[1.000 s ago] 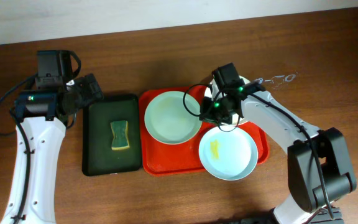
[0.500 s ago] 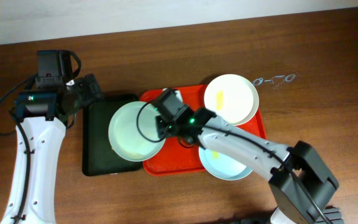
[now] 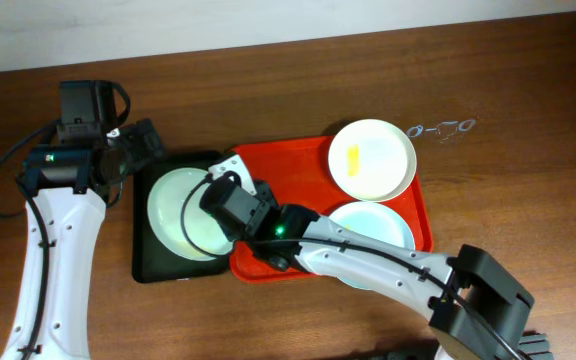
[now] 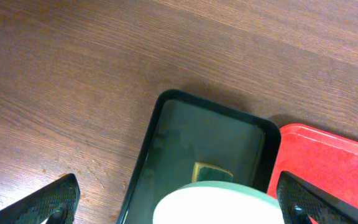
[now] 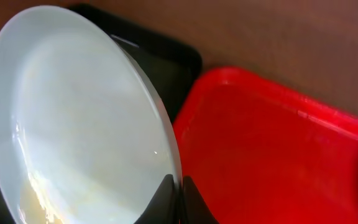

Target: Clean dirty plates on tray and stack at the side

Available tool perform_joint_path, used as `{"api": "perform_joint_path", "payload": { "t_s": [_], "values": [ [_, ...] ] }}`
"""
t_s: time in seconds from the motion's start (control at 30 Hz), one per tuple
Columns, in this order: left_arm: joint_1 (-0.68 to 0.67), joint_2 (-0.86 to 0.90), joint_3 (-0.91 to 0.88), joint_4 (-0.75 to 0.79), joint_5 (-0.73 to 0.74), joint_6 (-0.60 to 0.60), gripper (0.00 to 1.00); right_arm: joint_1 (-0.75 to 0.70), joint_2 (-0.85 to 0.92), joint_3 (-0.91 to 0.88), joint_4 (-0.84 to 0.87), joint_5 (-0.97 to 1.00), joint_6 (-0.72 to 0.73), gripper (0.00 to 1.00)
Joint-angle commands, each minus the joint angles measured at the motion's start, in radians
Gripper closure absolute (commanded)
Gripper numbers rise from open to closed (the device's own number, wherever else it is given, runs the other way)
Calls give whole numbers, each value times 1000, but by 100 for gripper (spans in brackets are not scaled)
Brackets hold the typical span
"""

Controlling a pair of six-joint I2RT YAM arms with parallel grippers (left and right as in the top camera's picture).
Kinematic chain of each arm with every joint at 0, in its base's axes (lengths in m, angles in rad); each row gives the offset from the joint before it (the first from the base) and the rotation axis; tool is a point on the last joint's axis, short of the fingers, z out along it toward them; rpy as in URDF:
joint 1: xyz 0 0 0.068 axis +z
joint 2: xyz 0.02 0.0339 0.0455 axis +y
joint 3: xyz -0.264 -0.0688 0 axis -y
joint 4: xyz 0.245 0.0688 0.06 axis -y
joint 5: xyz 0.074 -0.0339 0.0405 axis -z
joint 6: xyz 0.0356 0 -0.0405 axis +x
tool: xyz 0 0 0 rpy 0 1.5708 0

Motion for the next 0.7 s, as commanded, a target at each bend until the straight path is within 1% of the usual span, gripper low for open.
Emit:
{"api": "perform_joint_path", "payload": {
  "t_s": [0.0,0.13,0.27,0.4,0.53,0.67],
  "values": [
    [5,5,3,-2,-11,-13,1,45,-27,61,9,77,-128,96],
    [5,5,3,-2,-11,-13,1,111,-27,98,18,191,-317,96],
    [5,5,3,-2,-11,-13,1,188,-27,101,104,351,-523,96],
    [5,5,3,-2,-11,-13,1,222,-27,101,182,421,-693,96],
    [5,5,3,-2,-11,-13,1,222,-27,101,227,463,-774,96],
    [5,5,3,-2,-11,-13,1,222,-27,101,233,484,-774,96]
  ]
}}
